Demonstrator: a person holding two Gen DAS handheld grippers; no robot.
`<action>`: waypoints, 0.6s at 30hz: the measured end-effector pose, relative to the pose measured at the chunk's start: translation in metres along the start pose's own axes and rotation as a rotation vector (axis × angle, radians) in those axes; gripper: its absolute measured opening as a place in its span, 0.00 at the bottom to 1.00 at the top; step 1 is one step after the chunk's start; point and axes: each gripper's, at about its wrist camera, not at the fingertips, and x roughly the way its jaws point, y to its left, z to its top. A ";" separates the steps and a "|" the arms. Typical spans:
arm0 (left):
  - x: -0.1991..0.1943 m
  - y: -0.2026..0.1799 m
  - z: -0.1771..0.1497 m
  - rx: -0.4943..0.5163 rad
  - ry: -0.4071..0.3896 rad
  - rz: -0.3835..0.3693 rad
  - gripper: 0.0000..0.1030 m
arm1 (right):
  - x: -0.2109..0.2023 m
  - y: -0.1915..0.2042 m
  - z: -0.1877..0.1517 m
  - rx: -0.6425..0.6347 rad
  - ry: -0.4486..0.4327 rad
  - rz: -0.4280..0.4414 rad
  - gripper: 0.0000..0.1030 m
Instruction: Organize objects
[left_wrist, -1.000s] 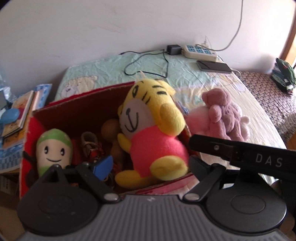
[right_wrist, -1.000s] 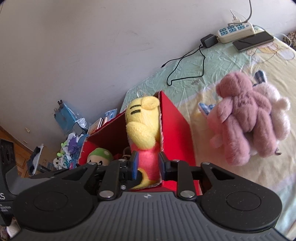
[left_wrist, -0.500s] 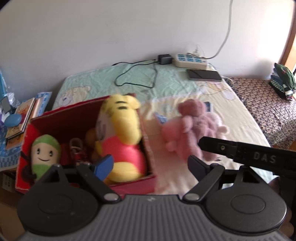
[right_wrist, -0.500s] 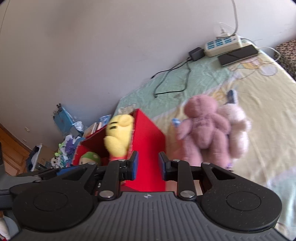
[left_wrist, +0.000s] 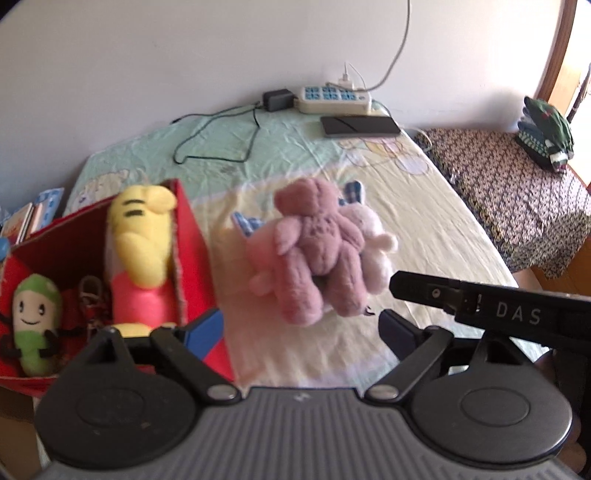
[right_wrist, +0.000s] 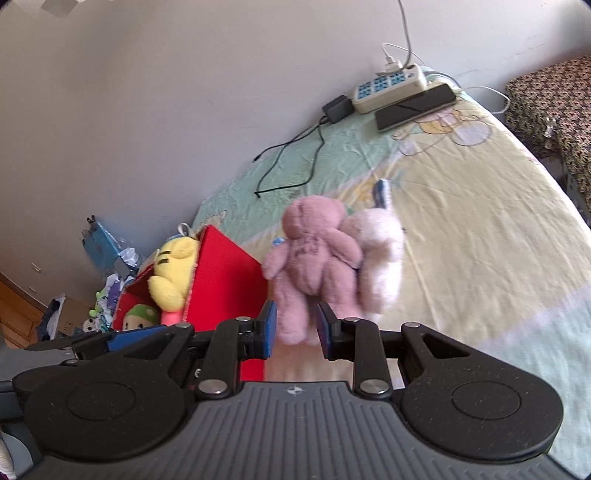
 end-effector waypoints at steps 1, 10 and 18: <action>0.004 -0.003 -0.001 0.003 0.008 0.002 0.89 | -0.001 -0.004 0.000 0.005 0.004 -0.003 0.26; 0.030 -0.019 -0.005 0.019 0.071 0.002 0.89 | 0.000 -0.023 -0.001 0.031 0.031 -0.020 0.26; 0.046 -0.025 -0.009 0.027 0.113 0.003 0.89 | 0.006 -0.033 -0.005 0.048 0.061 -0.032 0.26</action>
